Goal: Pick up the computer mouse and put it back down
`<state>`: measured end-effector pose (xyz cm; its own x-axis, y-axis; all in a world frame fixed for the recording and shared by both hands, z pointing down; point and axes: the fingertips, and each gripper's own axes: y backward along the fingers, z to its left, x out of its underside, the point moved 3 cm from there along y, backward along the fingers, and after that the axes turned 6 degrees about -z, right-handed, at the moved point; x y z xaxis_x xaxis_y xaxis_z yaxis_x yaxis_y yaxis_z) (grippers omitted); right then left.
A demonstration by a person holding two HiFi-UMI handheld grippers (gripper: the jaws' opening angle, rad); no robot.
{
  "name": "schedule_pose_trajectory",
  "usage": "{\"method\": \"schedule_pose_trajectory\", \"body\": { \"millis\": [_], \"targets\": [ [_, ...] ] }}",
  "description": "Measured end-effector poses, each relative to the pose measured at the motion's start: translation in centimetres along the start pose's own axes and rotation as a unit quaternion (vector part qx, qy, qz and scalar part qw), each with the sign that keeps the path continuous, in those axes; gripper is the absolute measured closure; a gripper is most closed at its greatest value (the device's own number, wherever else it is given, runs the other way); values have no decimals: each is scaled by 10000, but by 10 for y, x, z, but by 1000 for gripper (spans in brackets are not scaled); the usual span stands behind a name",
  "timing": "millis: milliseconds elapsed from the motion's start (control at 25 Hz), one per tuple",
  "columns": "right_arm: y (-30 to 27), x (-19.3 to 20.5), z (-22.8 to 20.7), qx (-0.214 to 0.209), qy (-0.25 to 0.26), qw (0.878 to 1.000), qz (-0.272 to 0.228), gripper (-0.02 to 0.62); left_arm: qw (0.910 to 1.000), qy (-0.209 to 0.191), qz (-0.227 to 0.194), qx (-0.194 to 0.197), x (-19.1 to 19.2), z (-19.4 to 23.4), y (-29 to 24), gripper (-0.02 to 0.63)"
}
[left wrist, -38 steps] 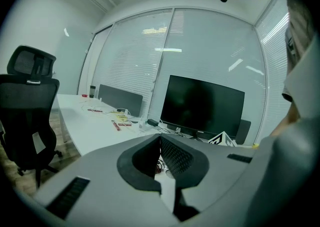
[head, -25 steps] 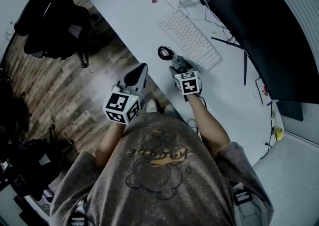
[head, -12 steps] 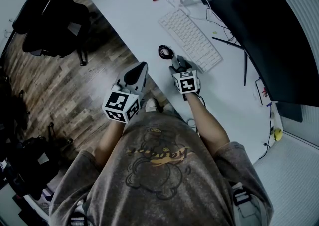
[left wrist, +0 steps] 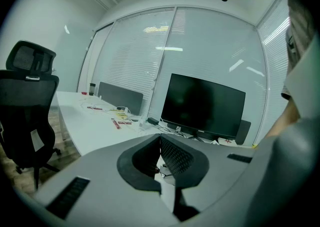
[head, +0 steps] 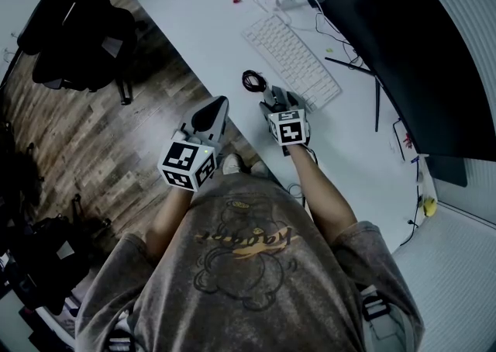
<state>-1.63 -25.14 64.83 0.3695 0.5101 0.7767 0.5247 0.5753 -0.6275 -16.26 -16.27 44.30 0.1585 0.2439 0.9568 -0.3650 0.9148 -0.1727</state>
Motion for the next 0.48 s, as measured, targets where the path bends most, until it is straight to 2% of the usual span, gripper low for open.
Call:
{"method": "schedule_pose_trajectory", "body": {
  "millis": [480],
  "targets": [
    [60,-65,6,-348,-29,9943,-1012,219,9997,15,-25,234,0,-17,-4,588]
  ]
}}
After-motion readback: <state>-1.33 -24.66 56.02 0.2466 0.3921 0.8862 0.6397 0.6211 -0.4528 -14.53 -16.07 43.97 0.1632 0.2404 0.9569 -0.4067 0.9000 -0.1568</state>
